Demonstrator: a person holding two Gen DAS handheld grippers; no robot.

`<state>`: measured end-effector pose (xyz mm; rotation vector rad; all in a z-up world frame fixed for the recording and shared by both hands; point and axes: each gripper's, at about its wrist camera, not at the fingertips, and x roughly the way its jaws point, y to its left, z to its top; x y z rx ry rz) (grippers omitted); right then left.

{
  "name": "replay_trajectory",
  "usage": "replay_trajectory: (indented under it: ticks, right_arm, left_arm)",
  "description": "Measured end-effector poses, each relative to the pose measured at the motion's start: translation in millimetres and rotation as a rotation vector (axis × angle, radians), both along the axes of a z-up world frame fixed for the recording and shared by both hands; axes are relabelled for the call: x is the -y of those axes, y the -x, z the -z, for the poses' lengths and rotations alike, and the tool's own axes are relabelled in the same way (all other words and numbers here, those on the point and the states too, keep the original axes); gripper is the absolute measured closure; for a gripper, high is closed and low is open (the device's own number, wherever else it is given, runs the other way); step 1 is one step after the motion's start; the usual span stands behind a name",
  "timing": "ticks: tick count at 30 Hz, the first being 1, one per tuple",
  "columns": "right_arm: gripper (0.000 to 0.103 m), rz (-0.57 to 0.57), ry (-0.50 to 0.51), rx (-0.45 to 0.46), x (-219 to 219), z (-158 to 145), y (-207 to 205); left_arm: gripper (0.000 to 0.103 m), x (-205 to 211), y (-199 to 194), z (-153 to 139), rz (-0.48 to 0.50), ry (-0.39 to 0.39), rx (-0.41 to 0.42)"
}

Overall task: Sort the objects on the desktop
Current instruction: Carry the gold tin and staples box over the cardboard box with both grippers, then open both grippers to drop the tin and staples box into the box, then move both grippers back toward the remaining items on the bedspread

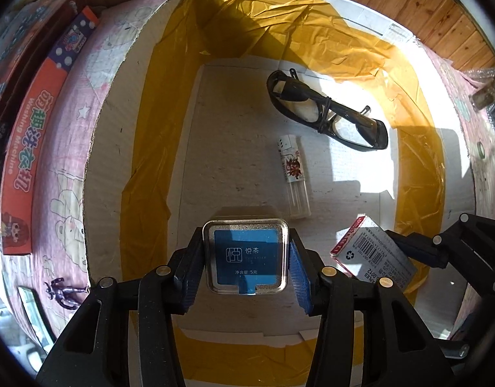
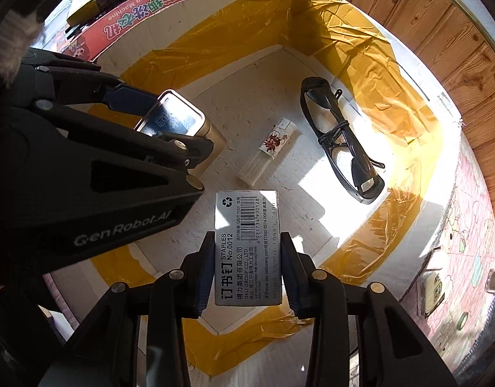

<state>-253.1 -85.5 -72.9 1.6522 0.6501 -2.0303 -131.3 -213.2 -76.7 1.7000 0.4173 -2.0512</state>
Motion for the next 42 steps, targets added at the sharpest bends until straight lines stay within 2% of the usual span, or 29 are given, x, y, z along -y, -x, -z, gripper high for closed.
replay_trajectory:
  ticks: [9, 17, 25, 29, 36, 42]
  right_arm:
    - [0.063, -0.006, -0.003, 0.003, -2, -3, -5]
    - [0.046, -0.014, 0.025, -0.012, 0, -18, -15]
    - [0.046, 0.005, 0.038, -0.053, -12, -39, -26]
    - [0.046, 0.004, 0.042, -0.089, -15, -51, -34]
    - [0.045, 0.004, 0.037, -0.189, -29, -77, -53]
    - [0.045, 0.034, 0.088, -0.277, -43, -101, -65]
  left_arm:
    - [0.052, -6, -4, -3, 0.014, 0.009, 0.019]
    - [0.051, -11, -16, -14, 0.003, -0.001, 0.025]
    - [0.051, -19, -24, -39, 0.004, 0.026, -0.006]
    - [0.051, -30, -29, -52, 0.017, 0.049, -0.037]
    - [0.051, -56, -46, -88, 0.057, 0.138, -0.100]
    - [0.051, -78, -63, -115, 0.083, 0.187, -0.162]
